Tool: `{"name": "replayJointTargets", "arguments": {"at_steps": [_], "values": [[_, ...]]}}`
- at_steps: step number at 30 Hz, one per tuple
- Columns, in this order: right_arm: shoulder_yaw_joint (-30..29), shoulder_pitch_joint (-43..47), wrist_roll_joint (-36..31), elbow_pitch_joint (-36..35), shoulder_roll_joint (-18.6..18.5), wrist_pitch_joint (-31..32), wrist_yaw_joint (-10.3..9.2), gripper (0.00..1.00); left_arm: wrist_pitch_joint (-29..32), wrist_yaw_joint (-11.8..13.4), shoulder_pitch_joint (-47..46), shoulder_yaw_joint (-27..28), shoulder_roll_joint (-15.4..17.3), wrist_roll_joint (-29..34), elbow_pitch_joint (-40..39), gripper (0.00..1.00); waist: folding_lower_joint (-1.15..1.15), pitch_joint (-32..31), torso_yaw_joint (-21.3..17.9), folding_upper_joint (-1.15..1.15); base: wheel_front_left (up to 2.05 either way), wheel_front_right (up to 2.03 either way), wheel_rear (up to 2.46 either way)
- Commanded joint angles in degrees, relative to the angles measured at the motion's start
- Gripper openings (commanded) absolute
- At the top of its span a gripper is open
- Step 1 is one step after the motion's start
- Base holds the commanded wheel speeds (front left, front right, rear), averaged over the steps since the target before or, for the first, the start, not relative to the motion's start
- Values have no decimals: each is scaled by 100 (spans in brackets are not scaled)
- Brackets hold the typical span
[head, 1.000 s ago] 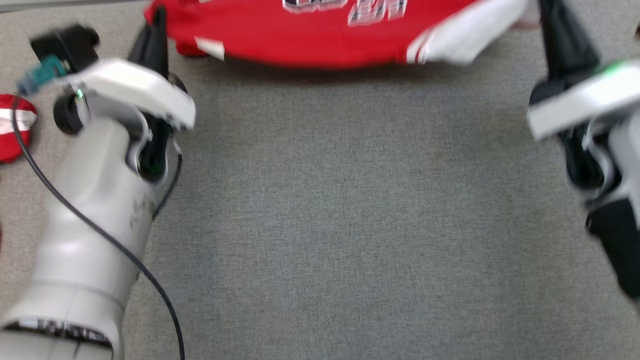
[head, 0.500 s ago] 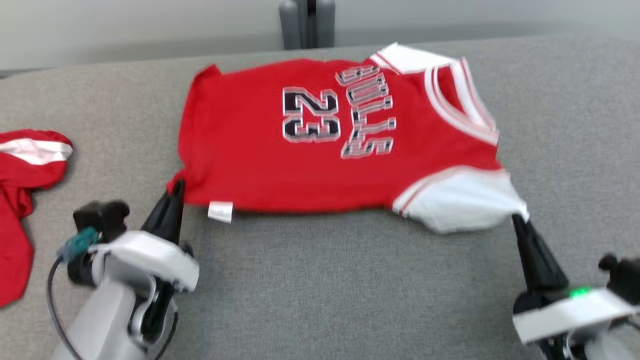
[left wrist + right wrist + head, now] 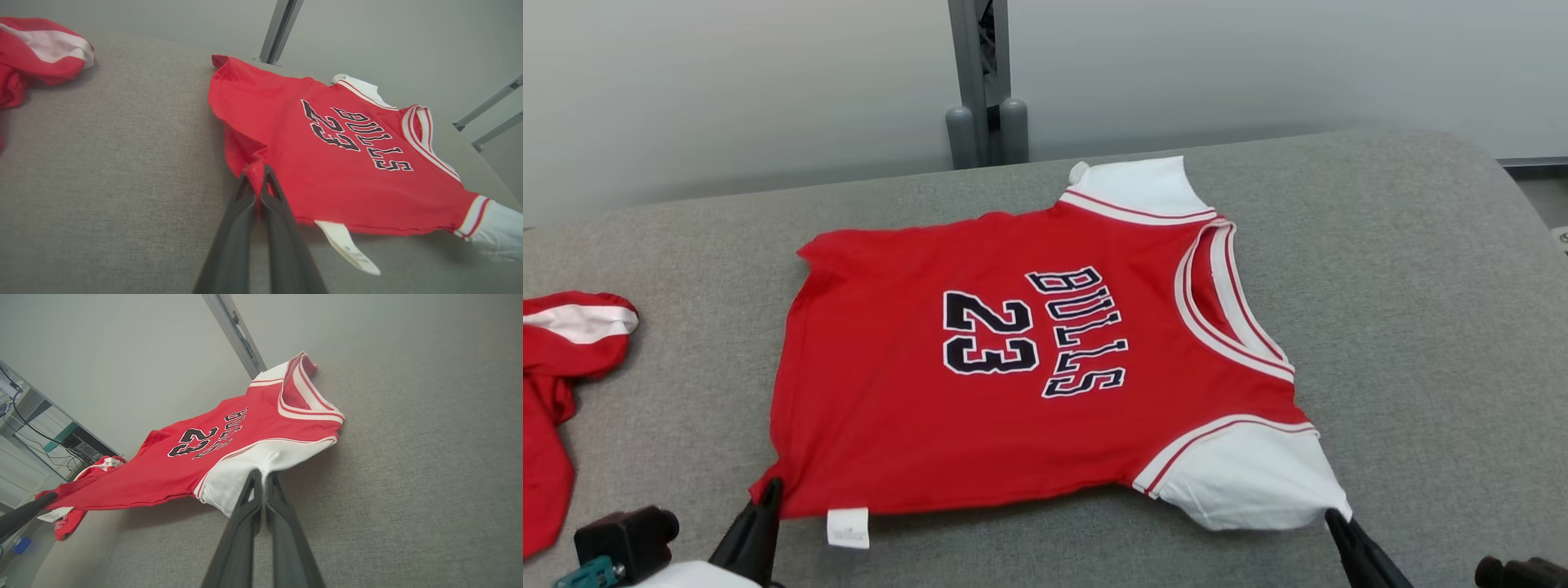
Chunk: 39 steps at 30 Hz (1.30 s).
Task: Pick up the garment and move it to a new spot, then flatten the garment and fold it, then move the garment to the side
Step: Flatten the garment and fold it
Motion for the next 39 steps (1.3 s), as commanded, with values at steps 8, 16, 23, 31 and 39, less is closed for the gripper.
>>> {"name": "replayJointTargets", "arguments": {"at_steps": [8,16,23,31,39], "values": [[-365,889,-242,-908,146,1090,0,0,319,561,1028,251,249,-131,-895,0,0,-214,-243,0,0,0,0],[-653,1049,-297,-1368,42,1675,0,0,568,836,1293,368,434,-134,-1292,0,0,-192,-326,0,0,0,0],[-744,758,-290,-1299,-17,1835,0,0,678,836,1113,306,460,-138,-1338,0,0,-82,-267,0,0,0,0],[-583,-193,-286,-1096,-351,1981,0,0,846,660,392,144,484,-86,-1261,0,0,383,-93,0,0,0,0],[-193,-1608,-197,-479,-884,1921,0,0,1019,422,-538,-26,374,-127,-681,0,0,917,47,0,0,0,0]]}}
